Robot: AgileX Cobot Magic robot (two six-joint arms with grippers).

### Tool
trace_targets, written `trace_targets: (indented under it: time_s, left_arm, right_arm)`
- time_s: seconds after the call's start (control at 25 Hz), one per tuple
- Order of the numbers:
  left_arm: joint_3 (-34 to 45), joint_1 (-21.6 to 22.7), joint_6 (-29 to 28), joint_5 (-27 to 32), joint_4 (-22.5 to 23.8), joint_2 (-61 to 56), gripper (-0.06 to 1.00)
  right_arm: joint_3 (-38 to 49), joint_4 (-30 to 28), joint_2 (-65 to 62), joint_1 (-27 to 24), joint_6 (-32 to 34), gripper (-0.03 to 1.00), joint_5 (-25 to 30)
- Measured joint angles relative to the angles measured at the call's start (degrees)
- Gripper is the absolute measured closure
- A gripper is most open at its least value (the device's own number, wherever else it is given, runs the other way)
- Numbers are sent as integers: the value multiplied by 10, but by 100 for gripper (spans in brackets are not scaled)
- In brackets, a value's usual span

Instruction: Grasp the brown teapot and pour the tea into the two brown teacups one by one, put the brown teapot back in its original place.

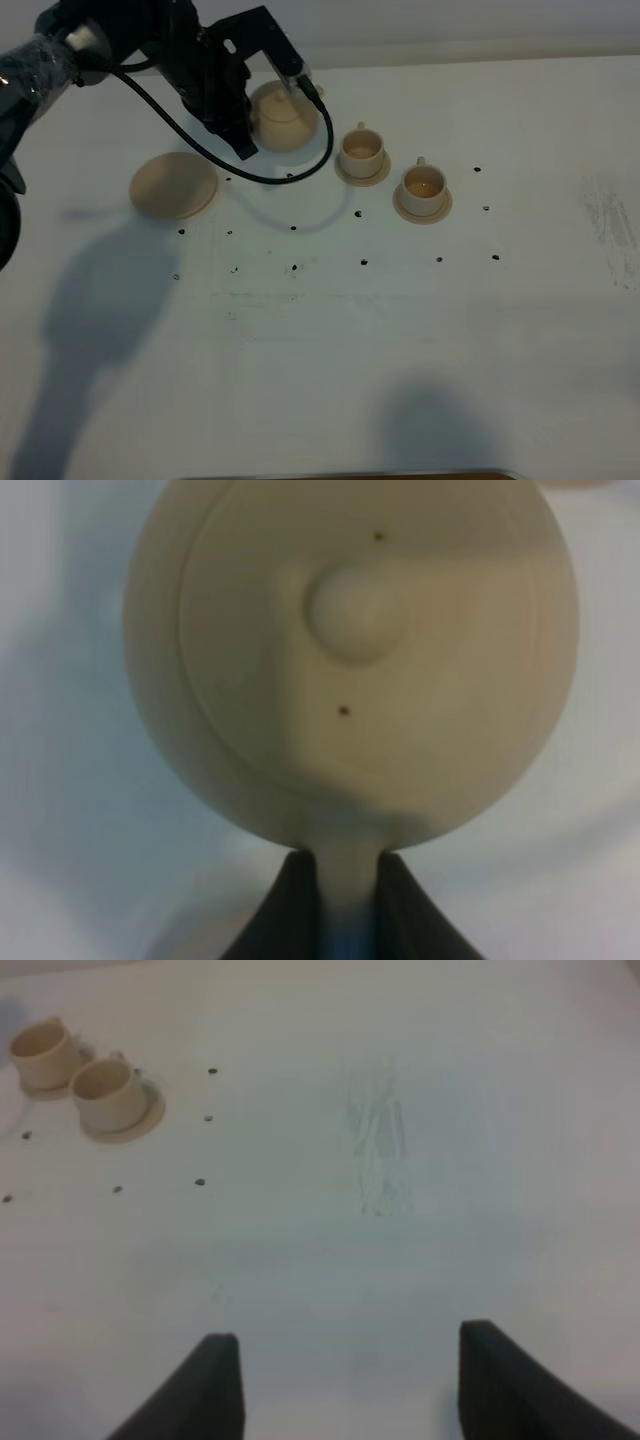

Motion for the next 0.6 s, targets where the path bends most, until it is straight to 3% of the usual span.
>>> trace_targets:
  time_s: [0.6]
  left_arm:
    - [-14, -20, 65, -17, -5, 1, 86]
  right_arm:
    - [0, 0, 0, 0, 0, 48, 0]
